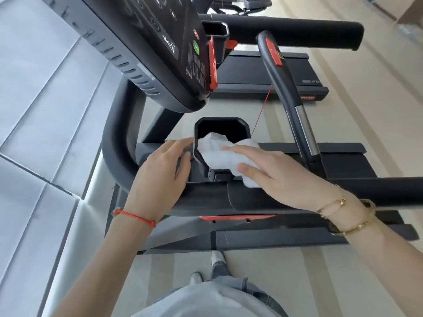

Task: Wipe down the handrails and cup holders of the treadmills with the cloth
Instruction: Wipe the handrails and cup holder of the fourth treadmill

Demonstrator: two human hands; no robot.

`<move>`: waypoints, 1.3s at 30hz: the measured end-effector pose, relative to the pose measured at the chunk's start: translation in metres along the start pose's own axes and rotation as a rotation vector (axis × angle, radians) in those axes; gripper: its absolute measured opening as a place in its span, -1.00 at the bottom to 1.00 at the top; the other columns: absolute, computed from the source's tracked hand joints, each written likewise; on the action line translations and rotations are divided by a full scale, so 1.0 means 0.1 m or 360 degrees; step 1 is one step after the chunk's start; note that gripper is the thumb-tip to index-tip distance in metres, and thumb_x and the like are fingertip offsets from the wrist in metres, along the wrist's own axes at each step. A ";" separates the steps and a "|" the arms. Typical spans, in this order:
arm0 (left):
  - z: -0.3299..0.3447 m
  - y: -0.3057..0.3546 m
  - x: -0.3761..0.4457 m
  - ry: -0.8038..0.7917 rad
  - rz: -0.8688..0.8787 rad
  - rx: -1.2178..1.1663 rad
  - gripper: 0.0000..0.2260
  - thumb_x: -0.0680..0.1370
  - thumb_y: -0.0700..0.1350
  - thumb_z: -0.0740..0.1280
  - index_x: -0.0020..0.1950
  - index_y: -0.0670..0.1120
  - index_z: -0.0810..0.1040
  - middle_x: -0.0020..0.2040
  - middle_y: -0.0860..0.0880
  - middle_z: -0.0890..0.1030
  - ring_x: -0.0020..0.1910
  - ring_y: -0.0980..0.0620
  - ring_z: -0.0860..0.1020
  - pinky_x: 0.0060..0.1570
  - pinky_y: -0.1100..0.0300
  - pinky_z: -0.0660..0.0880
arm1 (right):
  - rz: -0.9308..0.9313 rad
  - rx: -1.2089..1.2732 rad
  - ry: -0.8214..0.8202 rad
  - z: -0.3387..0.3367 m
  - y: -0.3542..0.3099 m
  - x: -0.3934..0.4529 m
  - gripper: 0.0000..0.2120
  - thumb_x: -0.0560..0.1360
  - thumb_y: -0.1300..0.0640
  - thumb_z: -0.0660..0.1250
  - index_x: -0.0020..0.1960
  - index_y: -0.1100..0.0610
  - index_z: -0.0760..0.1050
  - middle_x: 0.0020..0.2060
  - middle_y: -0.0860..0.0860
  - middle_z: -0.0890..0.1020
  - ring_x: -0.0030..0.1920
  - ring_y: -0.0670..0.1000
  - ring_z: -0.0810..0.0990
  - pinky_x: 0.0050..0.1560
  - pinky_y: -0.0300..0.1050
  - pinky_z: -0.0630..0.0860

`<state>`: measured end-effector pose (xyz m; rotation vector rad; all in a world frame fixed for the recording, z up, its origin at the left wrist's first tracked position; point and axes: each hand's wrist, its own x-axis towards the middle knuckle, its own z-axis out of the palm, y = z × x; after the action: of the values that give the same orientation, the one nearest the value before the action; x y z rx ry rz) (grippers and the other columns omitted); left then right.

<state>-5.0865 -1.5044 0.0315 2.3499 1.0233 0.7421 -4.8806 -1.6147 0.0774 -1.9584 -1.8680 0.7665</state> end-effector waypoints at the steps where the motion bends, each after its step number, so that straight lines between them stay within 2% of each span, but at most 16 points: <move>1: -0.02 0.00 -0.04 0.0008 0.0007 -0.0015 -0.70 0.64 -0.17 0.19 0.35 -0.08 0.51 0.17 0.01 0.60 -0.08 0.00 0.56 0.01 0.02 0.53 | -0.0028 -0.0066 0.0015 0.06 -0.04 -0.05 -0.53 0.58 -0.20 -0.02 0.47 -0.22 0.24 0.32 -0.22 0.46 0.20 -0.13 0.48 0.15 -0.28 0.35; 3: -0.05 -0.01 -0.13 0.0023 0.0007 -0.0047 -0.70 0.64 -0.19 0.18 0.34 -0.07 0.52 0.16 0.02 0.60 -0.02 0.03 0.56 0.03 0.14 0.50 | -0.0137 -0.0270 0.0046 0.23 -0.13 -0.14 -0.54 0.60 -0.18 -0.02 0.47 -0.16 0.28 0.42 -0.23 0.39 0.45 -0.16 0.26 0.36 -0.27 0.18; 4: -0.07 -0.02 -0.17 0.0031 0.0005 -0.0058 -0.70 0.64 -0.20 0.17 0.34 -0.07 0.52 0.16 0.03 0.60 0.00 0.06 0.55 0.03 0.22 0.48 | -0.0196 -0.0398 0.0072 0.31 -0.17 -0.17 -0.54 0.61 -0.17 -0.01 0.46 -0.12 0.31 0.43 -0.23 0.38 0.52 -0.12 0.15 0.42 -0.24 0.09; 6: -0.09 -0.03 -0.25 0.0046 0.0002 -0.0072 -0.71 0.64 -0.21 0.17 0.33 -0.08 0.54 0.15 0.04 0.60 0.01 0.08 0.55 0.03 0.31 0.43 | -0.0269 -0.0557 0.0136 0.46 -0.26 -0.21 -0.54 0.62 -0.15 0.01 0.44 -0.06 0.38 0.43 -0.23 0.39 0.56 -0.01 0.10 0.47 -0.10 0.07; 8: -0.10 -0.05 -0.33 0.0057 0.0018 -0.0077 -0.72 0.63 -0.22 0.18 0.30 -0.11 0.55 0.13 0.02 0.61 0.00 0.05 0.56 0.02 0.29 0.44 | -0.0315 -0.0594 0.0195 0.62 -0.38 -0.23 -0.55 0.62 -0.12 0.01 0.42 -0.04 0.41 0.44 -0.19 0.39 0.54 0.10 0.15 0.48 0.02 0.13; 10: -0.12 -0.08 -0.39 0.0078 0.0049 -0.0062 -0.73 0.63 -0.24 0.18 0.29 -0.14 0.55 0.09 -0.02 0.62 -0.04 0.00 0.57 0.03 0.16 0.49 | -0.0327 -0.0667 0.0231 0.81 -0.49 -0.24 -0.52 0.63 -0.16 -0.04 0.46 -0.06 0.37 0.48 -0.17 0.33 0.52 0.17 0.18 0.48 0.06 0.12; 13: -0.14 -0.12 -0.44 0.0119 0.0059 -0.0045 -0.73 0.63 -0.26 0.18 0.29 -0.15 0.54 0.12 -0.04 0.62 0.04 -0.07 0.58 0.08 -0.05 0.51 | -0.0248 -0.0671 0.0329 0.92 -0.52 -0.23 -0.54 0.66 -0.15 -0.09 0.50 -0.14 0.27 0.52 -0.18 0.24 0.45 0.12 0.25 0.43 0.02 0.16; 15: -0.13 -0.13 -0.46 0.0110 0.0066 -0.0042 -0.73 0.63 -0.26 0.19 0.30 -0.15 0.54 0.15 -0.05 0.61 0.11 -0.09 0.57 0.13 -0.10 0.50 | -0.0242 -0.0694 0.0418 0.87 -0.47 -0.18 -0.58 0.65 -0.10 0.02 0.50 -0.13 0.28 0.50 -0.15 0.28 0.27 0.06 0.38 0.30 0.01 0.30; 18: -0.11 -0.14 -0.45 0.0075 0.0069 -0.0025 -0.73 0.63 -0.26 0.21 0.30 -0.15 0.54 0.15 -0.06 0.61 0.16 -0.11 0.55 0.16 -0.15 0.47 | -0.0341 -0.0817 0.0474 0.77 -0.43 -0.01 -0.54 0.57 -0.11 0.19 0.45 -0.11 0.36 0.38 -0.11 0.43 0.08 0.06 0.42 0.11 0.05 0.39; 20: -0.11 -0.15 -0.44 0.0065 0.0064 0.0002 -0.74 0.63 -0.24 0.22 0.29 -0.16 0.55 0.13 -0.06 0.62 0.16 -0.11 0.56 0.16 -0.16 0.47 | -0.0445 -0.0922 0.0496 0.73 -0.41 0.09 -0.53 0.53 -0.16 0.22 0.41 -0.09 0.42 0.27 -0.11 0.51 0.09 0.10 0.45 0.09 0.08 0.39; 24: -0.09 -0.15 -0.44 0.0057 0.0048 0.0012 -0.75 0.63 -0.23 0.22 0.28 -0.16 0.56 0.12 -0.07 0.63 0.15 -0.13 0.56 0.16 -0.16 0.46 | -0.0519 -0.0795 0.0565 0.79 -0.30 0.14 -0.55 0.54 -0.17 0.24 0.38 -0.04 0.47 0.26 -0.07 0.54 0.37 0.13 0.41 0.39 0.13 0.29; 25: -0.08 -0.14 -0.44 0.0054 0.0041 0.0002 -0.74 0.63 -0.23 0.22 0.29 -0.16 0.55 0.13 -0.07 0.62 0.16 -0.13 0.56 0.18 -0.17 0.46 | -0.0509 -0.0774 0.0621 0.84 -0.28 0.12 -0.56 0.56 -0.17 0.24 0.37 -0.02 0.49 0.26 -0.05 0.55 0.39 0.12 0.41 0.41 0.10 0.29; 29: -0.04 -0.03 -0.42 0.0051 0.0048 0.0037 -0.73 0.62 -0.24 0.24 0.31 -0.15 0.53 0.15 -0.06 0.61 0.17 -0.12 0.54 0.19 -0.16 0.45 | -0.0487 -0.0770 0.0952 0.93 -0.09 -0.06 -0.62 0.58 -0.14 0.28 0.24 0.09 0.58 0.17 0.01 0.60 0.26 0.13 0.51 0.34 -0.01 0.39; 34: 0.07 0.22 -0.38 -0.0046 0.0110 0.0072 -0.73 0.62 -0.22 0.23 0.31 -0.12 0.54 0.16 -0.01 0.61 0.19 -0.05 0.53 0.23 -0.08 0.42 | -0.0351 -0.0694 0.1217 0.97 0.00 -0.10 -0.65 0.56 -0.12 0.27 0.10 0.12 0.63 0.12 0.02 0.63 0.10 0.13 0.56 0.17 -0.02 0.45; 39: 0.22 0.49 -0.38 -0.0069 0.0141 0.0080 -0.73 0.62 -0.18 0.23 0.30 -0.09 0.54 0.19 0.01 0.60 0.22 -0.02 0.52 0.27 -0.02 0.40 | -0.0193 -0.0743 0.1436 0.79 0.44 -0.38 -0.68 0.58 -0.05 0.24 0.04 0.16 0.63 0.05 0.06 0.64 0.07 0.15 0.56 0.15 -0.01 0.43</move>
<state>-5.0689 -1.5683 0.0336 2.4571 0.9347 0.7023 -4.8906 -1.6658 -0.0056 -1.9055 -1.6042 -0.5817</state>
